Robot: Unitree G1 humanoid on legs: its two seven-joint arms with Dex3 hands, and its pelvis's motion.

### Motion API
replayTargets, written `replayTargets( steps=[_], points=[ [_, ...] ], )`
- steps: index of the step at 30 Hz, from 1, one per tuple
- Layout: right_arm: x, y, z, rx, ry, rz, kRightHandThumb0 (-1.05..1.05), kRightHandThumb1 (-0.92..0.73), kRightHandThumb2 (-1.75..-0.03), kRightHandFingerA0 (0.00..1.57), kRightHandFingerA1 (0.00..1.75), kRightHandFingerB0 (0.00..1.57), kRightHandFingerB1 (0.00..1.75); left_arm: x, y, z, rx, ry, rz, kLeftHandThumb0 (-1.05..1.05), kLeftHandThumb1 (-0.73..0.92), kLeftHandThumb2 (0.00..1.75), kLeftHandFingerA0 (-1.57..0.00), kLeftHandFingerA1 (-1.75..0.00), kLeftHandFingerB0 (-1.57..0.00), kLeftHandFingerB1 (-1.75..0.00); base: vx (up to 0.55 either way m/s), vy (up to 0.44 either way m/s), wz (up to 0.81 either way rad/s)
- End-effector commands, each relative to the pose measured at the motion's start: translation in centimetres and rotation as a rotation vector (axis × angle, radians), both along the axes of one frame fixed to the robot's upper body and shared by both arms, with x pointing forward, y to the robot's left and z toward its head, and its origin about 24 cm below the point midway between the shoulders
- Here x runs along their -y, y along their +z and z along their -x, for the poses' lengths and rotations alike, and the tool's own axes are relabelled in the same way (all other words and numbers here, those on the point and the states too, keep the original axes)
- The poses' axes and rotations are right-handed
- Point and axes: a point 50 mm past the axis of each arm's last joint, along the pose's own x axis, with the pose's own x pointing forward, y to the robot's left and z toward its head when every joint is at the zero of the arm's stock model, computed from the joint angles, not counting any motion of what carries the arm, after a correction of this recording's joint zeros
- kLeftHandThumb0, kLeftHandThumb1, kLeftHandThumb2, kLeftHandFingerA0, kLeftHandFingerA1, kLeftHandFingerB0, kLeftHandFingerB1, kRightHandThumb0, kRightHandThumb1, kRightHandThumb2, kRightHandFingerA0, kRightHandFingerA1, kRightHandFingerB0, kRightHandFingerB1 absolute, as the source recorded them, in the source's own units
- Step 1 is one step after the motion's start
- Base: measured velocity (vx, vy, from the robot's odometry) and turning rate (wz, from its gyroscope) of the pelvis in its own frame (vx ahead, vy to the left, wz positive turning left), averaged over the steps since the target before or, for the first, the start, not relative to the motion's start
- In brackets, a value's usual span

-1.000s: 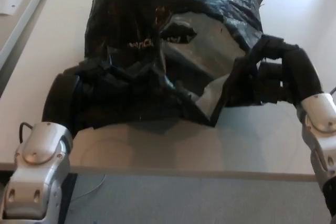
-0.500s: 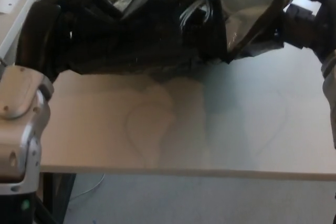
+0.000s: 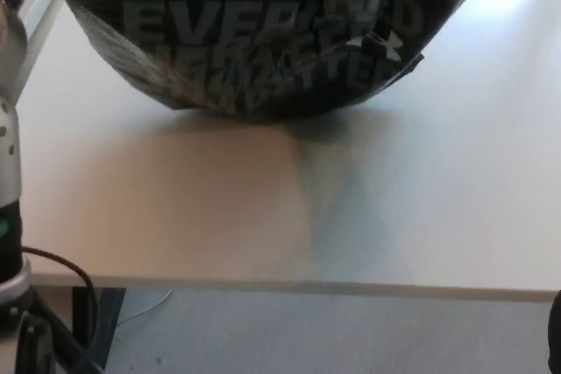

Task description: A plastic bag is kept infront of the robot in the middle of the desk and the robot uses both its hands to grab it from the top and lifts it up and then releases it.

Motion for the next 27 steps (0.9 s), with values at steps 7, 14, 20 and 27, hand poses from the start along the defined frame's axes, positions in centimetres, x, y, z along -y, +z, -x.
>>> replayTargets(
  steps=[7, 14, 20, 27],
  points=[
    [-4.2, 10.7, 7.9, 0.253, 0.396, -0.079, -0.29, -0.63, -0.56, 0.81, 1.75, 0.62, 1.73, 1.5, 7.2, 5.6, 0.324, -0.055, -0.028, -0.38, 0.66, 0.59, -0.92, -1.75, -0.66, -1.75, 0.0, 0.0, 0.0],
    [-4.1, 12.4, 10.1, 0.338, 0.432, -0.063, -0.27, -0.69, -0.6, 0.86, 1.75, 0.67, 1.69, 2.3, 8.4, 7.9, 0.454, -0.072, -0.014, -0.38, 0.66, 0.59, -0.9, -1.75, -0.65, -1.75, 0.0, 0.0, 0.0],
    [-3.8, 12.3, 11.0, 0.322, 0.466, -0.086, -0.39, -0.5, -0.82, 1.22, 1.47, 0.88, 1.23, 2.3, 8.5, 9.1, 0.467, -0.123, -0.006, -0.36, 0.67, 0.59, -0.87, -1.75, -0.61, -1.75, 0.0, 0.0, 0.0],
    [-4.0, 11.9, 11.2, 0.307, 0.457, -0.056, -0.23, -0.69, -0.59, 0.9, 1.75, 0.66, 1.75, 2.4, 8.4, 10.2, 0.48, -0.11, -0.023, -0.37, 0.65, 0.58, -0.86, -1.75, -0.61, -1.75, 0.0, 0.0, 0.0]
  ],
)
